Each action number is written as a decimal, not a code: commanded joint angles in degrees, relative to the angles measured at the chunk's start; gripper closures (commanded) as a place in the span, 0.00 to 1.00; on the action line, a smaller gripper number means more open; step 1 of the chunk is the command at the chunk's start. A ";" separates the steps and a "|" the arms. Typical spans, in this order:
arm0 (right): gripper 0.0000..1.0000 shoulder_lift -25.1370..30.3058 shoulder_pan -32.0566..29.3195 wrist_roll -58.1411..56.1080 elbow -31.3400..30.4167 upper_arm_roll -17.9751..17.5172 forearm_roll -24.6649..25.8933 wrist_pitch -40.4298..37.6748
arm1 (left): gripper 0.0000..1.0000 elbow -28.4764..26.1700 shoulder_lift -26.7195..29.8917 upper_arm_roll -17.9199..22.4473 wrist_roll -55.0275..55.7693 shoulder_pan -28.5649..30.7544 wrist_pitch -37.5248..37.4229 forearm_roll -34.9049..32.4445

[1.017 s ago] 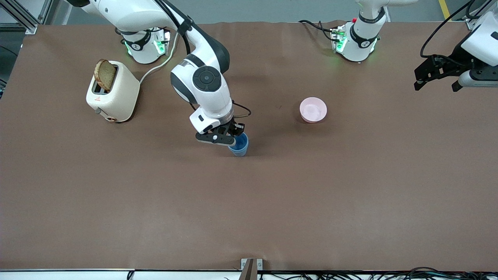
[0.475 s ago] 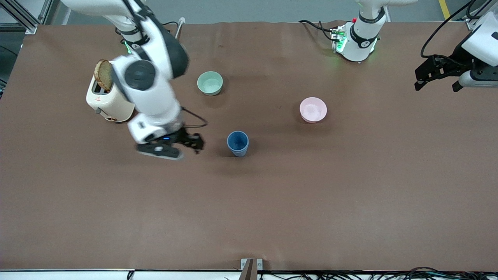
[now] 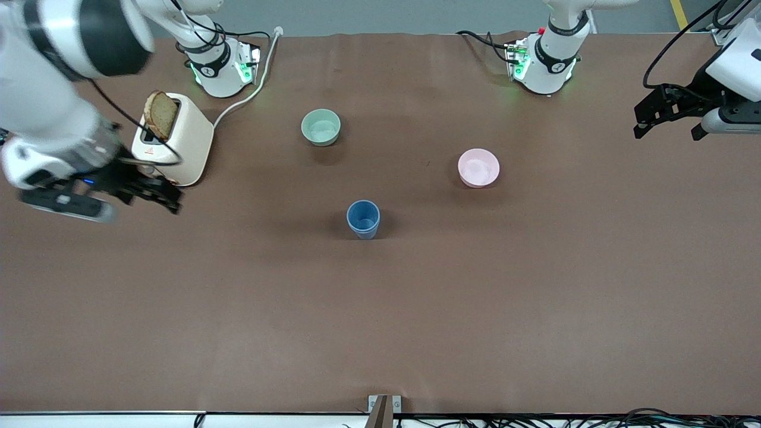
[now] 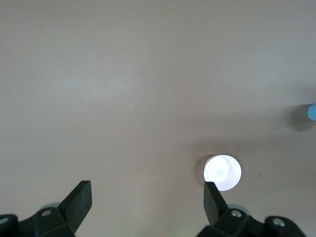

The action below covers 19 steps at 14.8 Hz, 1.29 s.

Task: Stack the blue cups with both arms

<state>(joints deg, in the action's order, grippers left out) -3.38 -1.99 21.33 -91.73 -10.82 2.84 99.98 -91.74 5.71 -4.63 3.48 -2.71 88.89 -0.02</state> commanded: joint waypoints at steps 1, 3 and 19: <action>0.01 5.73 0.15 -7.42 -2.13 5.87 -2.57 -5.03 | 0.00 -0.63 0.97 0.33 -1.19 0.07 0.40 1.07; 0.01 8.03 0.41 -14.18 -1.96 9.92 -2.84 -10.22 | 0.00 -0.63 0.97 0.33 -1.19 0.07 0.40 1.07; 0.00 6.36 0.06 -24.56 6.04 13.81 -2.75 -18.41 | 0.00 1.04 0.36 0.77 -1.02 0.16 0.05 0.55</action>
<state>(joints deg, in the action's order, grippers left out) 3.48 -1.78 -1.31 -86.48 3.15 1.08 82.67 -91.34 5.71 -4.27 3.48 -2.67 89.05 -0.02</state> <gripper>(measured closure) 0.000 0.000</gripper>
